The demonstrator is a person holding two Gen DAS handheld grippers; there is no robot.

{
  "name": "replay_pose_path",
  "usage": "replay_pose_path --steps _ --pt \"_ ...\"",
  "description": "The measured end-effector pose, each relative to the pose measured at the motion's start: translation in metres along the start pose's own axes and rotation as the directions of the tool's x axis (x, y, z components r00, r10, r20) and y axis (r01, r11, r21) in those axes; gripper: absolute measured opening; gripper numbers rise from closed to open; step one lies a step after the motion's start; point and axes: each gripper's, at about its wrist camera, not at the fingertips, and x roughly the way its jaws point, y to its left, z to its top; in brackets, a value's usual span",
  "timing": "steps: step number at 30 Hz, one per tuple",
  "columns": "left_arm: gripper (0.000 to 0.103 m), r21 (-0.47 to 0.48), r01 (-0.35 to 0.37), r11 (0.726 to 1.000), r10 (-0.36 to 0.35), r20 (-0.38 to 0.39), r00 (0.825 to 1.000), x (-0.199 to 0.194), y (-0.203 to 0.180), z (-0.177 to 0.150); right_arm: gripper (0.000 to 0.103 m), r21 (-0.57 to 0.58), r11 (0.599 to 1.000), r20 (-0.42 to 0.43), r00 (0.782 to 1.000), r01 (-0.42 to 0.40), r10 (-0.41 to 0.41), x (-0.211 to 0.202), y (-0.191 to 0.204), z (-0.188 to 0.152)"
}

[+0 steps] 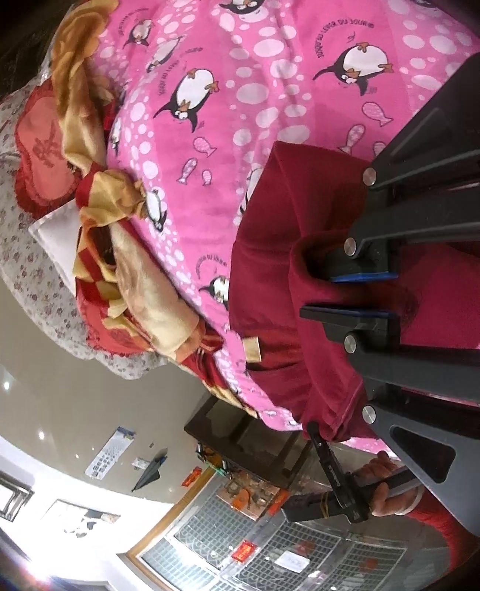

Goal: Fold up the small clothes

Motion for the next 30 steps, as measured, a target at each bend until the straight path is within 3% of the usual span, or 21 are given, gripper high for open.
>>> replay_pose_path --steps 4,9,13,15,16,17,18,20,22,27,30 --pt "0.013 -0.032 0.002 0.999 -0.003 -0.027 1.000 0.016 0.006 0.001 0.037 0.019 1.000 -0.017 1.000 0.004 -0.003 0.008 -0.005 0.004" --pt "0.013 -0.052 0.024 0.998 -0.024 -0.015 1.000 0.019 0.008 0.010 0.037 0.110 0.992 0.002 0.998 -0.055 0.055 0.012 -0.016 0.014" --pt "0.021 -0.087 0.041 0.995 -0.043 -0.022 0.999 0.027 0.014 0.018 0.039 0.181 0.981 -0.035 0.997 -0.065 0.073 0.024 -0.029 0.020" --pt "0.037 -0.100 0.065 0.993 -0.067 -0.021 0.998 0.024 0.019 0.022 0.043 0.153 0.985 -0.019 0.996 -0.079 0.083 0.014 -0.024 0.019" --pt "0.044 -0.099 0.078 0.992 -0.080 -0.014 0.997 0.020 0.020 0.023 0.051 0.133 0.988 -0.003 0.997 -0.074 0.075 0.007 -0.021 0.018" --pt "0.060 -0.095 0.097 0.991 -0.097 0.000 0.995 0.015 0.021 0.024 0.063 0.110 0.993 0.017 0.999 -0.052 0.050 -0.003 -0.019 0.016" --pt "0.077 -0.092 0.105 0.990 -0.103 0.025 0.994 0.007 0.023 0.025 0.066 0.094 0.995 0.030 0.999 -0.028 0.025 -0.012 -0.019 0.014" --pt "0.089 -0.091 0.072 0.993 -0.064 0.093 0.994 -0.011 0.027 0.026 0.068 0.072 0.997 0.034 0.999 -0.014 0.011 -0.025 -0.021 0.010" --pt "0.089 -0.080 0.088 0.993 -0.077 0.137 0.988 -0.029 0.032 0.025 0.068 0.025 1.000 0.025 1.000 -0.011 0.010 -0.033 -0.017 0.002" --pt "0.089 -0.029 0.068 0.997 -0.064 0.115 0.991 -0.044 0.035 0.004 0.061 -0.227 0.973 -0.055 0.996 0.052 -0.066 -0.023 0.023 -0.024" --pt "0.089 0.020 0.024 1.000 -0.025 0.073 0.997 -0.033 0.028 -0.009 0.060 -0.274 0.959 -0.055 0.994 0.075 -0.094 -0.005 0.037 -0.018"
